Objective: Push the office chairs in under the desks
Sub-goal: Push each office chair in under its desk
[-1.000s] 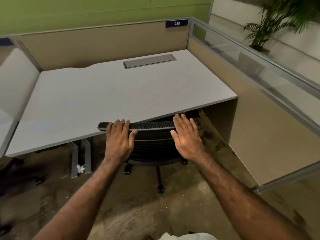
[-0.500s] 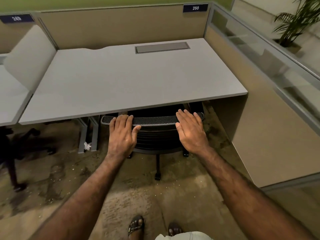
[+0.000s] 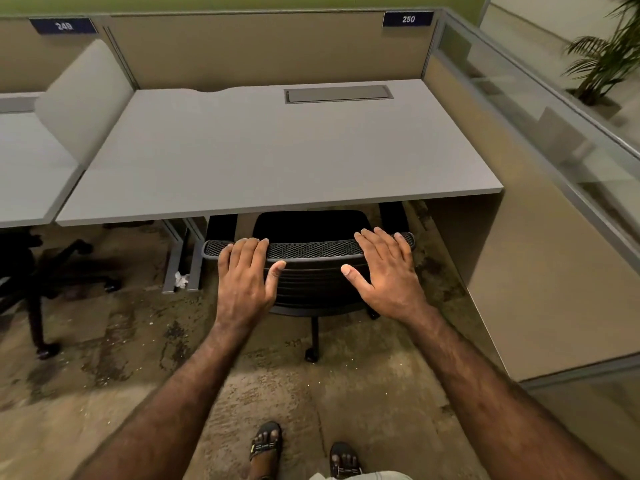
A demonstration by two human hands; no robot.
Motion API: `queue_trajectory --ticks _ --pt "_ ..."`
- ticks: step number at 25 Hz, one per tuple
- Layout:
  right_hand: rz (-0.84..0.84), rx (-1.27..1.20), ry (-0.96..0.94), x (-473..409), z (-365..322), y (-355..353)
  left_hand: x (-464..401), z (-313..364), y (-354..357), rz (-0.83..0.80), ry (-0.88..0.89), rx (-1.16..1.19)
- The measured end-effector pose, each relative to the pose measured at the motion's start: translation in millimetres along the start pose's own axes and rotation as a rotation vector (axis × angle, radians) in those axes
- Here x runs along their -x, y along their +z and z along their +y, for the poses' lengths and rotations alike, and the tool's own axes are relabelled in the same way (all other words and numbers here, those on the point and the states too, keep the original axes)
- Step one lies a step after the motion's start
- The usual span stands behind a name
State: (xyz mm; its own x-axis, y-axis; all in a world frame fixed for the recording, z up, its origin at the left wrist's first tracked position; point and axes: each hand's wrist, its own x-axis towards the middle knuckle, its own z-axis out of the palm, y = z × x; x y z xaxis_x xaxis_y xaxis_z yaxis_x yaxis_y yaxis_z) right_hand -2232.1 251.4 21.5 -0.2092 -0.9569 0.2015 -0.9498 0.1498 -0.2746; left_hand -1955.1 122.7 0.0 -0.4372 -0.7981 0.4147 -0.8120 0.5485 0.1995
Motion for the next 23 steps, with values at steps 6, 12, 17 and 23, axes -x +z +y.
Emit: queue_trajectory --ticks 6,12,17,23 --pt "0.025 0.03 0.039 -4 2 -2 11 6 -2 0.05 0.017 0.065" --pt "0.011 0.046 0.044 -35 3 -6 -20 1 1 0.118 0.01 0.141" --pt "0.013 0.04 0.009 -58 2 2 -34 -14 8 0.126 0.012 0.131" --pt "-0.049 0.042 0.045 -96 -3 5 -68 -32 7 0.074 0.009 0.197"
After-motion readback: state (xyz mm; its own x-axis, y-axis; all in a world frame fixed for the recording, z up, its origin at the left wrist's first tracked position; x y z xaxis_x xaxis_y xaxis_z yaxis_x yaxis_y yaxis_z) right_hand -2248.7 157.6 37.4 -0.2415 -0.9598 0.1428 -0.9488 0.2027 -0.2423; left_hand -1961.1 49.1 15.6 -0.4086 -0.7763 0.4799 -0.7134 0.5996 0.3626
